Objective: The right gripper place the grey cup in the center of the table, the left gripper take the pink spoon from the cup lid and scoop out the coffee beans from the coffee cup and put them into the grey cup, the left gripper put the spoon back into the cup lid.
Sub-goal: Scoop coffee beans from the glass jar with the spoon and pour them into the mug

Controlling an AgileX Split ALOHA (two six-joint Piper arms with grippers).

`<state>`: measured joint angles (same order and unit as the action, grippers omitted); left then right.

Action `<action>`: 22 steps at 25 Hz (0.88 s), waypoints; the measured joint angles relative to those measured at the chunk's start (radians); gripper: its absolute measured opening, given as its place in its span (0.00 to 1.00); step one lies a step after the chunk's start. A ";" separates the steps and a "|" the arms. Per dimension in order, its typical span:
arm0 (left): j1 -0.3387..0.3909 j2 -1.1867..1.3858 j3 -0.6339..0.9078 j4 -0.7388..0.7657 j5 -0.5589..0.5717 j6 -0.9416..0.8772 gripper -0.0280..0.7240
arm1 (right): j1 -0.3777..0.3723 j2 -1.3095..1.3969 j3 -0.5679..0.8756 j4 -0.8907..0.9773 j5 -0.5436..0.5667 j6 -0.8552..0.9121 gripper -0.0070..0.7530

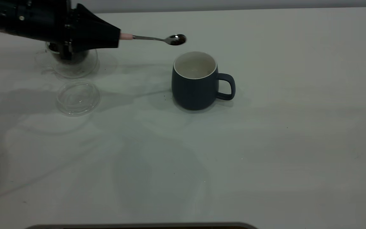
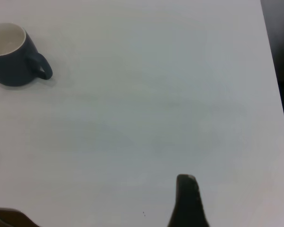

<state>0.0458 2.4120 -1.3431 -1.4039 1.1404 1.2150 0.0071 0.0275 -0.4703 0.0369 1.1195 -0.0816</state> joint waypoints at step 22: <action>-0.112 0.000 0.000 -0.031 -0.221 0.515 0.20 | 0.000 0.000 0.000 0.000 0.000 0.000 0.78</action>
<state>-0.0663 2.4120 -1.3431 -1.4350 0.9191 1.7304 0.0071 0.0275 -0.4703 0.0369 1.1195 -0.0816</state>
